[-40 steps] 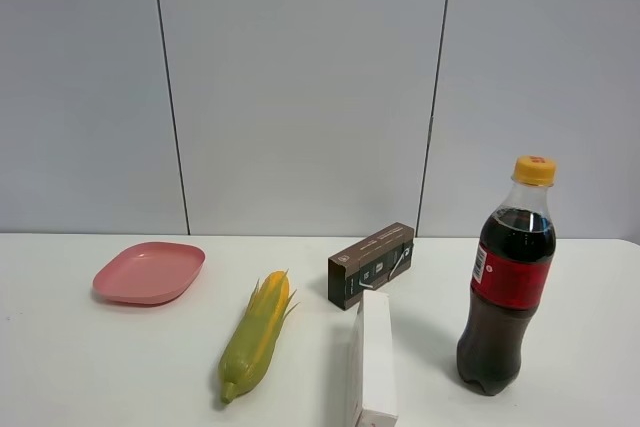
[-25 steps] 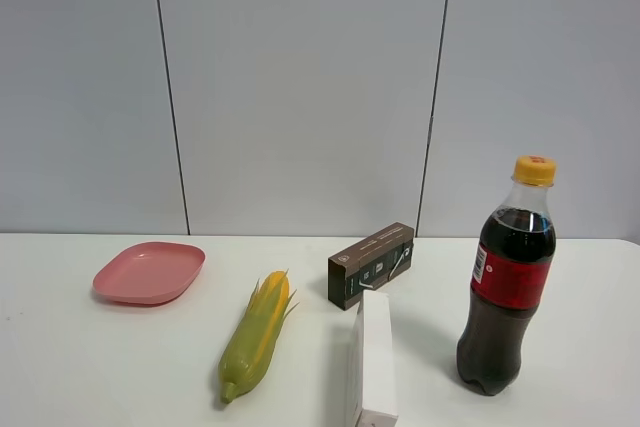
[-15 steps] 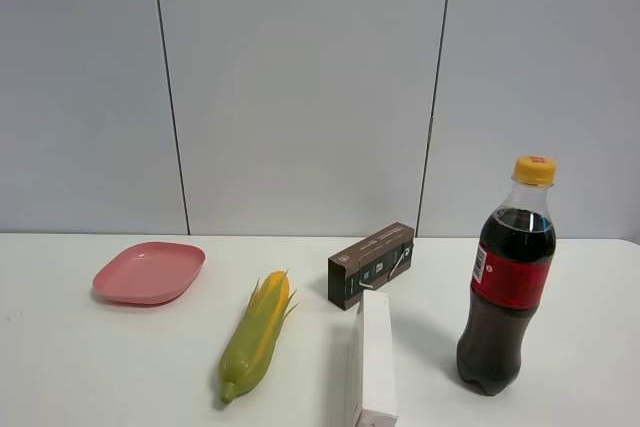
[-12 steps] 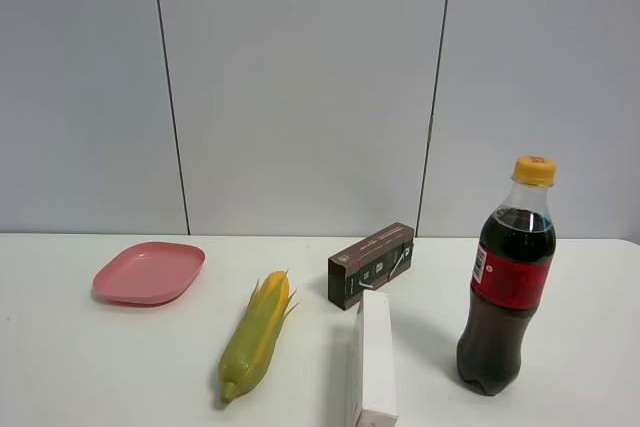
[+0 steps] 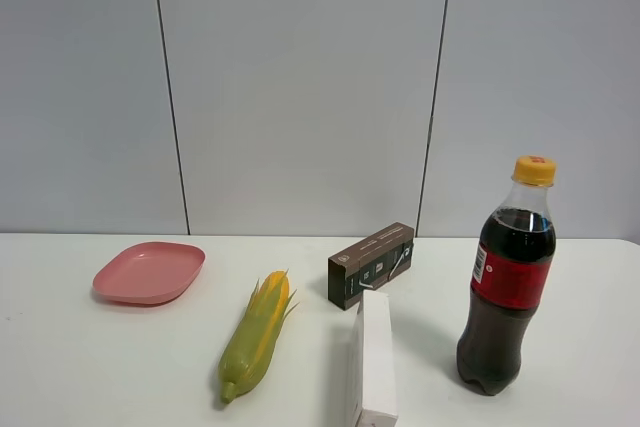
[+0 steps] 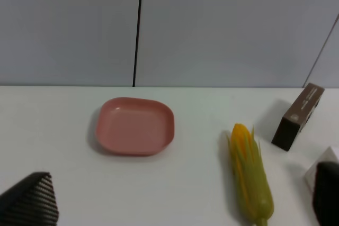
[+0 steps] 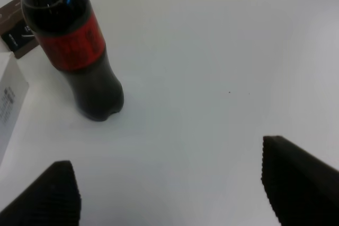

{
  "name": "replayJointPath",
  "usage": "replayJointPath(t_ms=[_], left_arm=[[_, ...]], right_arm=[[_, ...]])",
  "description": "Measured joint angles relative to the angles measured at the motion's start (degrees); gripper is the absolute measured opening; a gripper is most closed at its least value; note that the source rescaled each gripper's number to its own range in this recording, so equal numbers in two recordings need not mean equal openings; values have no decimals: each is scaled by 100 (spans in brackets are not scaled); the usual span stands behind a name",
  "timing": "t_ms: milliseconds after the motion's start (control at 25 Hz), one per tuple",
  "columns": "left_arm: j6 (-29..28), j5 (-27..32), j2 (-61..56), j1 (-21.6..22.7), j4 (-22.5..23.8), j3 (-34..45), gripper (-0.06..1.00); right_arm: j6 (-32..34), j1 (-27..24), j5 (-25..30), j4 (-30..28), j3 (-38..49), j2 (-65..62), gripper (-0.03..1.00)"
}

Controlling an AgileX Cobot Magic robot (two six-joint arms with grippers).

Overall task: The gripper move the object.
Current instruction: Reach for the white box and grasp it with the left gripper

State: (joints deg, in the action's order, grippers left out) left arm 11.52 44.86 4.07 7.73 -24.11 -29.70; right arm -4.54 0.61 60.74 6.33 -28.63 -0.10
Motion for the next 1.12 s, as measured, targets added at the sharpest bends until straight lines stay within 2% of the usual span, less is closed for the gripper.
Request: replayJointPath(t_ms=[560,1000,1120], left_arm=[[173,-210,1852,0,-242,-67,98],[184,34,3577,0,-18,-1293,98],[184,145,4073,-154,34,-1631,98]], right_arm=[[0,0,0,0,0,0,100],[0,0,0,0,0,0,100],[0,0,0,0,0,0,100]])
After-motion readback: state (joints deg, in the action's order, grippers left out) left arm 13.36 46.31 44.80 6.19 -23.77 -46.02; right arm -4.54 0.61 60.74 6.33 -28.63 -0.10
